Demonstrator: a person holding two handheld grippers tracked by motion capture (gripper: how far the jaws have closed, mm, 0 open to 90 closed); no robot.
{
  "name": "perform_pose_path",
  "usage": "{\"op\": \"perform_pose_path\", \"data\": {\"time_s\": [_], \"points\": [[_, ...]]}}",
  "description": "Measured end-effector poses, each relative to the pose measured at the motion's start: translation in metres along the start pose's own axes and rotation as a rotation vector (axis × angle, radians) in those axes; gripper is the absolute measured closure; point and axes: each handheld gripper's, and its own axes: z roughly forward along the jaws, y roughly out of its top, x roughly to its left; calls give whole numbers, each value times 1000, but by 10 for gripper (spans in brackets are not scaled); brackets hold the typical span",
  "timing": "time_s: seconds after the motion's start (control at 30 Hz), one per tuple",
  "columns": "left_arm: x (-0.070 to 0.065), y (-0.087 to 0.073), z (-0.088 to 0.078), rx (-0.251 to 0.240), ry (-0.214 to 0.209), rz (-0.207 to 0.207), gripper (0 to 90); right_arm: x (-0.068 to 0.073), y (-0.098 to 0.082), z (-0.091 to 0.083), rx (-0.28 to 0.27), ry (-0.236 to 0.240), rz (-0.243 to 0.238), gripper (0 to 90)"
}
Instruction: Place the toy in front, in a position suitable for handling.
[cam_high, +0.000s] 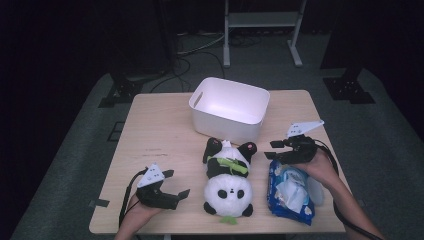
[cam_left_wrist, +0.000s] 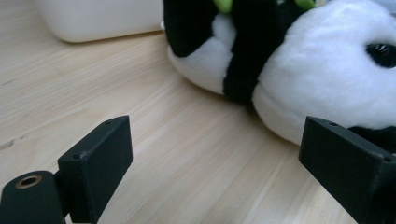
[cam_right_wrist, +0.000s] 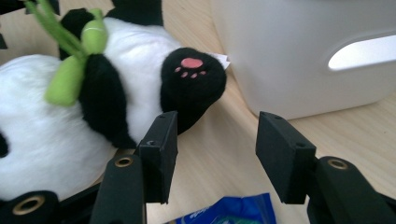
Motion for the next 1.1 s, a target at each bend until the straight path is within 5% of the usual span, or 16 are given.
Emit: {"op": "perform_pose_path", "data": {"time_s": [0.33, 0.77, 1.1], "points": [[-11, 19, 9, 4, -48, 30, 86, 6, -13, -21, -34, 17, 4, 439], [-25, 39, 17, 10, -86, 71, 86, 16, -35, -46, -4, 25, 8, 424], [-33, 46, 23, 18, -106, 96, 86, 42, -50, -73, -15, 61, -25, 455]]}}
